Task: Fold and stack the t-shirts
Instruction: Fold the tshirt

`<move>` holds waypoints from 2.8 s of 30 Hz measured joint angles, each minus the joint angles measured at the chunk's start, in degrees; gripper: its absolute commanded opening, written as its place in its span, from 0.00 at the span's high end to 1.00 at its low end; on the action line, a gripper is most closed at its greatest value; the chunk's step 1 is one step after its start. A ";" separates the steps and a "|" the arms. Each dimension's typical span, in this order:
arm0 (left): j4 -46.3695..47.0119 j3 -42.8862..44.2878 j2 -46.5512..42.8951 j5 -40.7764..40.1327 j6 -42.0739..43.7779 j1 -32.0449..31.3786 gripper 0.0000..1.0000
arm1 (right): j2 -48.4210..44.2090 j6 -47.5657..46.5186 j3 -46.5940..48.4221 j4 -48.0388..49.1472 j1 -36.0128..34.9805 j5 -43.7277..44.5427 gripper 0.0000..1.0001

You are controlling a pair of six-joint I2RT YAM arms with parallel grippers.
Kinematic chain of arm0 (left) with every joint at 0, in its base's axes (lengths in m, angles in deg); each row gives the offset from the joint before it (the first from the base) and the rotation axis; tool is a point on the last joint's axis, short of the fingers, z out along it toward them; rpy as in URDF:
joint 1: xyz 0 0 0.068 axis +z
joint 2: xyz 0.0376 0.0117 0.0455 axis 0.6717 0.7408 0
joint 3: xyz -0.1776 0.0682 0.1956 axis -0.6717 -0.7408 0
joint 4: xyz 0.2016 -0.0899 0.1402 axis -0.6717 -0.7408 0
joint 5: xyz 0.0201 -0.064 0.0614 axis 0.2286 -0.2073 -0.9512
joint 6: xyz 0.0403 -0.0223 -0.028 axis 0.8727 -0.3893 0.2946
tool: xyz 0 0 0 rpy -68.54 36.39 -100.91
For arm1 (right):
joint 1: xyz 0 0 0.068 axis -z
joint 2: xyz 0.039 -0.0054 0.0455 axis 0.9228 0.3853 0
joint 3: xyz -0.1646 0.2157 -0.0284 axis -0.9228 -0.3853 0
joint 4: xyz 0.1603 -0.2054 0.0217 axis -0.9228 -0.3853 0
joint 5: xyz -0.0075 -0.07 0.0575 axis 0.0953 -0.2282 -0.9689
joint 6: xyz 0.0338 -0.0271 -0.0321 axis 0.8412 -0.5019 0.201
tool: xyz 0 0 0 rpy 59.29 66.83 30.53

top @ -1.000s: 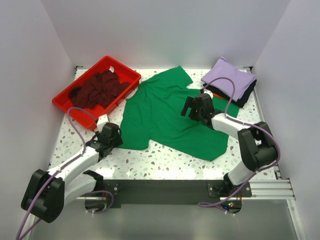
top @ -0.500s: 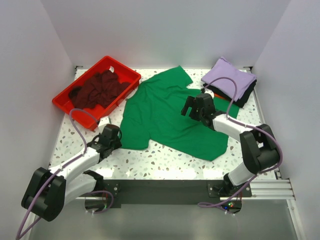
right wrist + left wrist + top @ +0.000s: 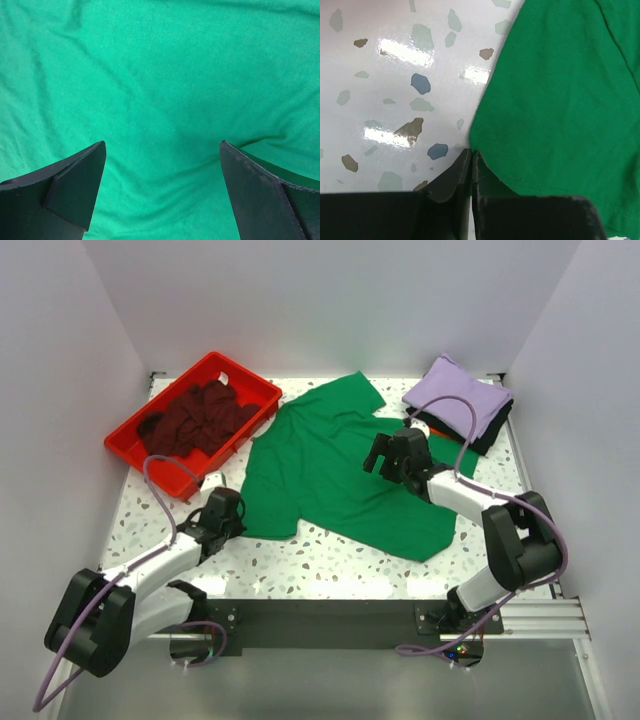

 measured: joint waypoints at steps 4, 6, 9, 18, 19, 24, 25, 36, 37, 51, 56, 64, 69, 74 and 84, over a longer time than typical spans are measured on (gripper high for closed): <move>0.44 0.02 0.20 -0.02 0.59 -0.20 1.00 | -0.52 -0.26 -0.31 0.02 0.00 -0.02 0.01; 0.48 0.26 0.46 -0.09 0.87 -0.22 1.00 | -0.52 -0.61 -0.35 0.00 0.00 -0.11 0.01; 0.55 1.62 2.27 -0.55 2.19 -0.26 1.00 | -0.52 -1.18 -0.48 0.00 -0.02 -1.09 0.02; 4.11 15.26 11.06 -3.63 7.78 0.59 1.00 | -0.52 -2.64 -4.35 -1.55 -1.53 -2.01 0.05; 5.05 16.68 11.85 -3.17 8.37 1.11 1.00 | -0.52 -2.91 -4.39 -2.34 -1.73 -1.86 0.05; 10.14 23.58 16.87 -1.07 11.56 4.52 1.00 | -3.28 -3.78 -4.52 -8.15 -3.19 0.90 0.06; 11.54 24.09 17.33 0.09 12.70 5.16 1.00 | -4.44 -3.76 -4.74 -9.03 -3.43 1.29 0.06; 16.35 26.53 23.63 13.27 19.89 10.01 1.00 | -13.53 -1.33 -11.26 -15.41 -4.15 5.03 0.06; 16.44 26.53 23.65 13.64 19.91 10.01 1.00 | -13.53 -1.05 -11.93 -15.87 -4.15 5.03 0.05; 17.88 25.94 23.17 13.11 19.93 10.01 1.00 | -2.58 -1.60 -4.09 -18.32 -4.15 4.98 0.05; 17.88 25.22 22.12 12.50 19.91 10.03 1.00 | 3.28 -2.73 1.75 -17.55 -4.15 4.76 0.05; 17.94 25.18 21.77 11.91 19.82 10.34 1.00 | 3.93 -5.55 9.70 -16.76 -4.15 5.05 0.05; 18.32 24.57 21.55 11.76 19.78 10.34 1.00 | -7.82 -5.55 5.88 -18.99 -4.22 7.43 0.05; 18.34 24.24 21.55 11.72 19.78 10.34 1.00 | -21.27 -1.16 -4.31 -25.09 -4.22 9.86 0.05; 18.32 24.24 21.55 11.72 19.76 10.34 1.00 | -29.75 7.34 -12.90 -41.11 -4.22 11.37 0.05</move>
